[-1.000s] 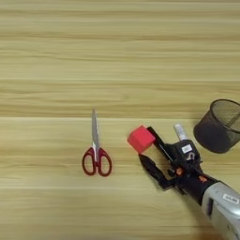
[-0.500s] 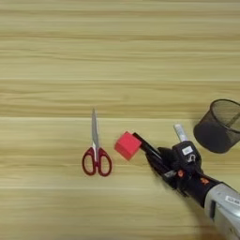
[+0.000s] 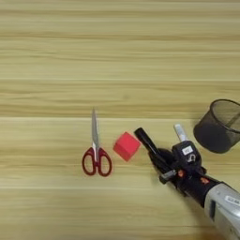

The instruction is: Move the objects on the table

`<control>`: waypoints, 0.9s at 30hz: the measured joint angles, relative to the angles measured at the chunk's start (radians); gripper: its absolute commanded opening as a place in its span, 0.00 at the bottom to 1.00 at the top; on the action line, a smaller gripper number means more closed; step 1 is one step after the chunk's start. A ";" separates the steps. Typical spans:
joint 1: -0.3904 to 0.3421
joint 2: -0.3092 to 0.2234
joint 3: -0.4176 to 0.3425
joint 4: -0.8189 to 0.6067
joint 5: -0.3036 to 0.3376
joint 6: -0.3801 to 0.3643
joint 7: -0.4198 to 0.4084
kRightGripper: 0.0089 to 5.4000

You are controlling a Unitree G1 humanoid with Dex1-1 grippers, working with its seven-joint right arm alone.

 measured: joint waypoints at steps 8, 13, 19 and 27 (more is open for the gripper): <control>0.002 0.013 -0.016 -0.014 0.013 0.004 -0.013 0.18; -0.002 0.026 -0.036 -0.059 0.038 0.003 -0.015 0.18; -0.002 0.032 -0.044 -0.071 0.048 0.003 -0.015 0.17; -0.010 0.032 -0.086 -0.106 0.069 0.019 -0.015 0.17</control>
